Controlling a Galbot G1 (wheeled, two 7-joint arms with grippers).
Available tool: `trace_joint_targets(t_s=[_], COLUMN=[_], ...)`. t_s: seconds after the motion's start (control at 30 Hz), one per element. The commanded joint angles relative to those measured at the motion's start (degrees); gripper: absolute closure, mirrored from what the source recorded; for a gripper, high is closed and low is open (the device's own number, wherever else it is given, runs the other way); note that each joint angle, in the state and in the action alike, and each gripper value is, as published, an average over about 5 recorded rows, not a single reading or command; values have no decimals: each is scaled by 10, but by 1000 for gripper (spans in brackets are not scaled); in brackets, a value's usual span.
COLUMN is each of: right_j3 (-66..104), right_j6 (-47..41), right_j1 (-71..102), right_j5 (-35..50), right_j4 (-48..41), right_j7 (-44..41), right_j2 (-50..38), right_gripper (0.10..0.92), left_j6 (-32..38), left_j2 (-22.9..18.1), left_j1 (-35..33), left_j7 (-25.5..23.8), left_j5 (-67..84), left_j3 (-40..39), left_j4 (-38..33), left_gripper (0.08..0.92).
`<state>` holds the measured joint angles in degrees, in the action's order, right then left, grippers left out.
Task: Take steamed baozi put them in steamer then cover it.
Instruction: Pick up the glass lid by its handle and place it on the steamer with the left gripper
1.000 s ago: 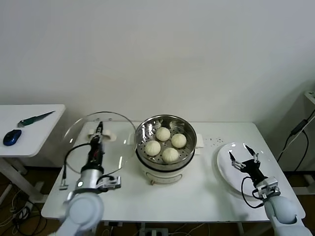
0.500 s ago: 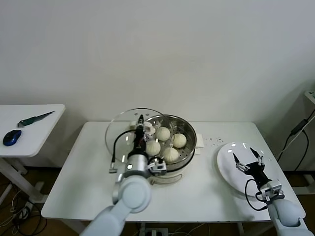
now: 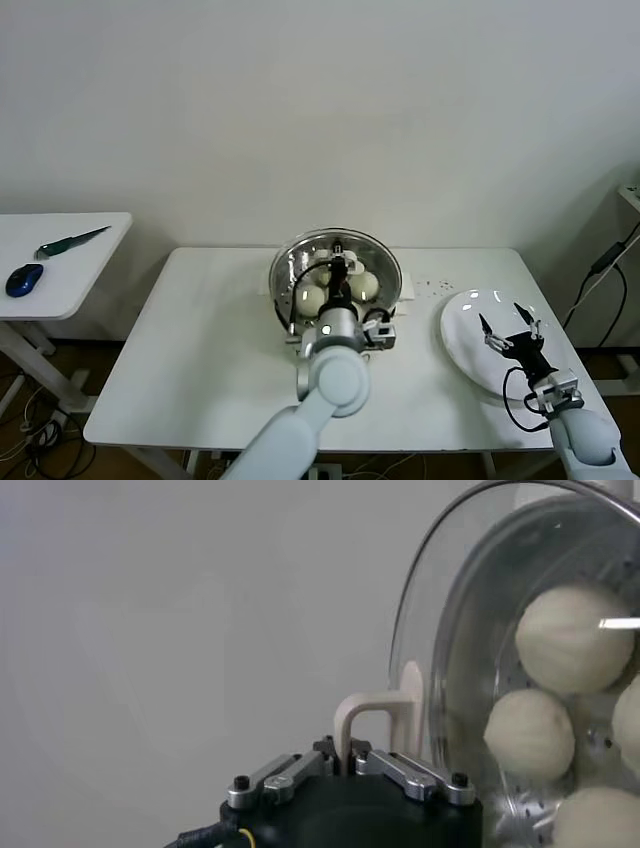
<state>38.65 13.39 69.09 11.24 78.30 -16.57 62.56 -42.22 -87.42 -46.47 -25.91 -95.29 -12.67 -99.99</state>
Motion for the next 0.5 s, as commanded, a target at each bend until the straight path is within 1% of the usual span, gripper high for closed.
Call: trace_joint_targets(t_s=[0.03,0.13,0.23,0.3,0.5], right_j3=[3,2,2,2,3], right_j6=[1,1,1,2,3], right_j1=[-1,-1,-2,-1,-1], right_j5=[-4,-6,-8,-10,-13], right_j4=[0,0,-1,-1,-1], right_j7=[-1,-1,-1,-2,-2], right_j2=[2,4,6,7,7], right_gripper=[203,203,203,203,203], left_j6=[-28,-28,-28,-28,-28], left_j2=[-52,-54,-54,-53,-43], left_j1=[14,17,18,19,20], left_j7=[74,100,110,111,89], left_j5=[30,48,61,65,54], left_j3=[2,9,14,17,23], left_j4=[84,97,106,110,116], left_gripper=[848,848,848,848,848])
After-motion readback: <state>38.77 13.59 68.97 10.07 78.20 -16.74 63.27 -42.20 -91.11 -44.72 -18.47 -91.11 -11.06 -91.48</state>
